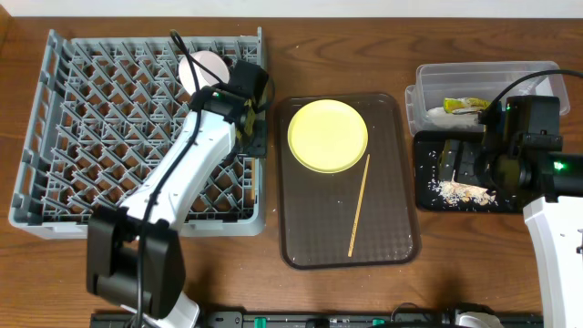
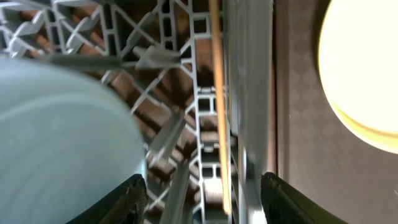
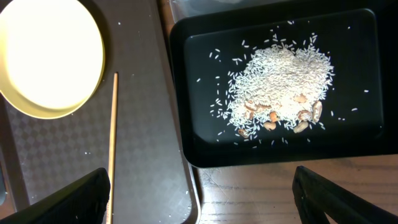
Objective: Sort waste into correct bins and load items into the dishwasher rack
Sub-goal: 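Insert the chopstick into the dish rack with the left gripper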
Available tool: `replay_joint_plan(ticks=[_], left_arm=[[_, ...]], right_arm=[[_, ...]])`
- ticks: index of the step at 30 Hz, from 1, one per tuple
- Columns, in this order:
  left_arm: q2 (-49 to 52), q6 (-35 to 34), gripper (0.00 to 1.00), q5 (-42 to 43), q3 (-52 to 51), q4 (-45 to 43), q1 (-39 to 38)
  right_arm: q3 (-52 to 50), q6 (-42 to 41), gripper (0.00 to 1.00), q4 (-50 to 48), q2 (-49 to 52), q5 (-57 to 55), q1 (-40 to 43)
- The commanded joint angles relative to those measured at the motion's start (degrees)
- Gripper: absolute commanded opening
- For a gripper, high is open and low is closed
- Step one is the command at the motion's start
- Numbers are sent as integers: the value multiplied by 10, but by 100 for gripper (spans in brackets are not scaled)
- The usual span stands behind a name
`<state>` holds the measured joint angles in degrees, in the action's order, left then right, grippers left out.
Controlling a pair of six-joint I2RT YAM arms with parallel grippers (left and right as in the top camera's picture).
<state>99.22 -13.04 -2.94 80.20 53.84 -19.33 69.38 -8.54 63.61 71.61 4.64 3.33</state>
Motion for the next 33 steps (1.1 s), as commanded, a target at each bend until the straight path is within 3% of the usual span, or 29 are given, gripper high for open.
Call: replay_joint_plan(ticks=[1,6,14,21,30,33], left_arm=[[-60,5,61,4,3,22,0],[-110,5,56,0,3,89,1],[-115,-21,25,-16,-7,146,23],[-111,-20,25,-18,-47,101,42],[-96,-19,25,-92,-51,28,65],[-96,-18,31,-91,-51,-6,65]], right_arm=[[6,5,92,0,-2,-2,5],[6,5,92,-3,-2,-2,5],[6,5,92,-2,-2,-1,5],[6,5,92,-1,-2,-1,5],[6,5,92,3,-2,-1,5],[6,5,92,3,-2,-1,5]])
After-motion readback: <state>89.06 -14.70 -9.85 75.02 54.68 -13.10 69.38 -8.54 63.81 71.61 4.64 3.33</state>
